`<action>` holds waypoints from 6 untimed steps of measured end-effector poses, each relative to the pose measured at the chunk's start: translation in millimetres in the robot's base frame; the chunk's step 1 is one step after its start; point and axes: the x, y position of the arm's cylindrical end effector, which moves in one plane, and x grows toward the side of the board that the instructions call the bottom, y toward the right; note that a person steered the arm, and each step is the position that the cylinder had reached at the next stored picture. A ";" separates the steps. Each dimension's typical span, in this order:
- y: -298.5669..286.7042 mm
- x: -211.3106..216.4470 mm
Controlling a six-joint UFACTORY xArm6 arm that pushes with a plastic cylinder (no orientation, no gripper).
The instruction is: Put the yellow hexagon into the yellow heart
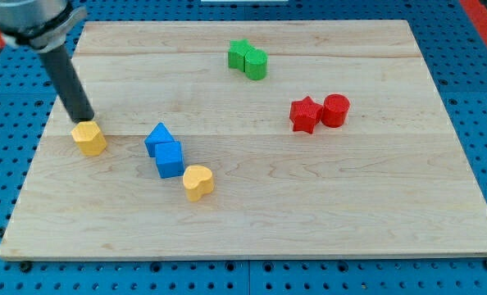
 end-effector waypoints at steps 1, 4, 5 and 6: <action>11.0 37.7; 52.6 102.8; 64.2 115.5; 83.5 117.3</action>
